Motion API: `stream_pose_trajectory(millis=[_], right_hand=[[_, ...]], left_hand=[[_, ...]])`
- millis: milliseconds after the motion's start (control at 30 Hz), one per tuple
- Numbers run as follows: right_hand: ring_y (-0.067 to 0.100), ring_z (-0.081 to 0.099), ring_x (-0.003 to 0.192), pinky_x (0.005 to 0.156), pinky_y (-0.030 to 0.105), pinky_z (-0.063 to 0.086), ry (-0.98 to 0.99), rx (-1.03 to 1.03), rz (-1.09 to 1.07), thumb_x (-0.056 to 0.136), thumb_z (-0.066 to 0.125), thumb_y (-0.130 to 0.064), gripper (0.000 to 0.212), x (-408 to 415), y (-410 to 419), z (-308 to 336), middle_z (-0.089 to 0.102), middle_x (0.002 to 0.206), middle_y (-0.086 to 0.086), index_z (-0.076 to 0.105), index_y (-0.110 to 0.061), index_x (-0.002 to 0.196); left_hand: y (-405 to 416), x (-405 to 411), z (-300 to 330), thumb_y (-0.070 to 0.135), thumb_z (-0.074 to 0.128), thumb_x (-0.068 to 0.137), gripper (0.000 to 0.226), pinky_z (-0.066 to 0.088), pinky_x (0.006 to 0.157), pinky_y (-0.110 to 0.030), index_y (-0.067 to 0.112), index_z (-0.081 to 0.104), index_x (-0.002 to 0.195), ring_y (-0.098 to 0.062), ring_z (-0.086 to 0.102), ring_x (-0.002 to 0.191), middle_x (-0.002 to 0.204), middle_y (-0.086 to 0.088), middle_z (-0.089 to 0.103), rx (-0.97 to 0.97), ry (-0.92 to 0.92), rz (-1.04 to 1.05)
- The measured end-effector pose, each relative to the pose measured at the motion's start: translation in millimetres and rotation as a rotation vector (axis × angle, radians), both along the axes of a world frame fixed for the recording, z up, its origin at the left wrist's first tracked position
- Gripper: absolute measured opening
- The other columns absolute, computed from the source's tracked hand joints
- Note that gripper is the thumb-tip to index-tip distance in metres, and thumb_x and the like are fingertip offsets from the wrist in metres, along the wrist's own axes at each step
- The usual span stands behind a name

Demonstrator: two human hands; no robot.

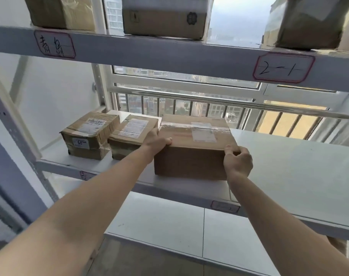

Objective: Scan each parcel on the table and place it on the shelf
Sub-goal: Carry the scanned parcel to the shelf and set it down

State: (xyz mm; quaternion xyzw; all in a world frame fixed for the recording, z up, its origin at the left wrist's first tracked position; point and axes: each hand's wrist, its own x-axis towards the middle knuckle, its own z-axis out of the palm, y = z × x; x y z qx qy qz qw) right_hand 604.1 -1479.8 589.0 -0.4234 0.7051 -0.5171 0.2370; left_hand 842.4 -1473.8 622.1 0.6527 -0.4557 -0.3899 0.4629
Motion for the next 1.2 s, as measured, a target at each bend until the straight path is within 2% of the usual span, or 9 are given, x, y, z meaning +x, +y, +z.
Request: stream_pose_trajectory(millis=[167, 300, 367, 433, 567, 700, 967, 1100, 1200], right_hand=[[0.037, 0.056, 0.112, 0.099, 0.042, 0.048, 0.001, 0.02, -0.034, 0.095, 0.056, -0.04, 0.038, 9.9, -21.6, -2.9, 0.063, 0.119, 0.015, 0.063, -0.011, 0.119], [0.035, 0.059, 0.108, 0.097, 0.043, 0.05, 0.003, 0.024, -0.046, 0.095, 0.057, -0.04, 0.039, 18.6, -26.1, -8.3, 0.064, 0.117, 0.015, 0.063, -0.011, 0.119], [0.035, 0.059, 0.109, 0.098, 0.044, 0.05, 0.005, 0.02, -0.057, 0.094, 0.058, -0.04, 0.039, 22.1, -26.6, -11.9, 0.064, 0.118, 0.015, 0.062, -0.011, 0.119], [0.036, 0.057, 0.111, 0.099, 0.047, 0.048, 0.003, 0.018, -0.066, 0.094, 0.058, -0.04, 0.04, 25.1, -26.6, -13.1, 0.062, 0.119, 0.015, 0.062, -0.011, 0.12], [0.035, 0.055, 0.115, 0.101, 0.047, 0.047, 0.003, 0.022, -0.075, 0.095, 0.056, -0.041, 0.043, 28.6, -22.7, -15.0, 0.058, 0.124, 0.015, 0.058, -0.011, 0.126], [0.033, 0.053, 0.117, 0.1, 0.045, 0.048, 0.023, 0.027, -0.082, 0.097, 0.054, -0.041, 0.043, 30.7, -15.9, -15.4, 0.055, 0.126, 0.014, 0.055, -0.012, 0.13], [0.032, 0.052, 0.12, 0.101, 0.046, 0.046, 0.011, 0.096, -0.046, 0.096, 0.053, -0.046, 0.045, 25.6, -18.7, -11.0, 0.055, 0.127, 0.012, 0.054, -0.015, 0.129], [0.032, 0.053, 0.123, 0.102, 0.046, 0.047, -0.016, 0.124, -0.034, 0.095, 0.051, -0.054, 0.058, 20.3, -20.1, -7.3, 0.056, 0.134, 0.01, 0.049, -0.014, 0.137], [0.031, 0.054, 0.124, 0.1, 0.043, 0.046, -0.031, 0.114, -0.07, 0.096, 0.052, -0.053, 0.06, 11.9, -16.5, -4.7, 0.054, 0.138, 0.01, 0.045, -0.013, 0.139]], left_hand=[[-22.3, 5.1, 0.8, 0.015, 0.068, 0.089, 0.048, 0.041, 0.085, -0.026, 0.01, 0.053, 0.134, -0.018, 0.054, 0.103, 0.114, -0.001, 0.057, -0.034, -0.139, -0.052], [-34.8, 13.4, 1.4, 0.018, 0.066, 0.091, 0.053, 0.038, 0.089, -0.026, 0.01, 0.048, 0.14, -0.022, 0.052, 0.112, 0.122, -0.004, 0.055, -0.018, -0.22, -0.094], [-42.3, 19.5, -1.5, 0.02, 0.067, 0.089, 0.032, 0.042, 0.094, -0.029, 0.019, 0.058, 0.12, -0.021, 0.053, 0.109, 0.12, -0.004, 0.056, 0.01, -0.249, -0.104], [-45.0, 22.2, -1.6, 0.021, 0.068, 0.088, 0.017, 0.044, 0.097, -0.034, 0.027, 0.052, 0.092, -0.023, 0.055, 0.108, 0.111, -0.003, 0.055, 0.015, -0.256, -0.101], [-45.4, 21.5, -2.1, 0.019, 0.067, 0.088, 0.043, 0.044, 0.097, -0.033, 0.014, 0.055, 0.128, -0.022, 0.053, 0.108, 0.112, -0.001, 0.055, 0.017, -0.267, -0.123], [-42.1, 20.3, -2.2, 0.02, 0.068, 0.084, 0.029, 0.047, 0.092, -0.035, 0.016, 0.057, 0.111, -0.024, 0.057, 0.107, 0.11, -0.004, 0.061, 0.044, -0.259, -0.09], [-43.1, 13.0, 4.2, 0.013, 0.059, 0.083, 0.048, 0.039, 0.079, -0.03, 0.011, 0.053, 0.131, -0.025, 0.054, 0.111, 0.122, -0.008, 0.06, 0.081, -0.233, -0.076], [-42.0, 9.1, 6.6, 0.012, 0.054, 0.081, 0.066, 0.043, 0.099, -0.036, 0.013, 0.042, 0.145, -0.03, 0.049, 0.127, 0.142, -0.01, 0.052, 0.028, -0.264, -0.023], [-40.6, -1.6, 12.7, 0.016, 0.055, 0.09, 0.063, 0.038, 0.111, -0.04, 0.014, 0.038, 0.15, -0.029, 0.043, 0.137, 0.15, -0.007, 0.046, -0.104, -0.31, 0.037]])
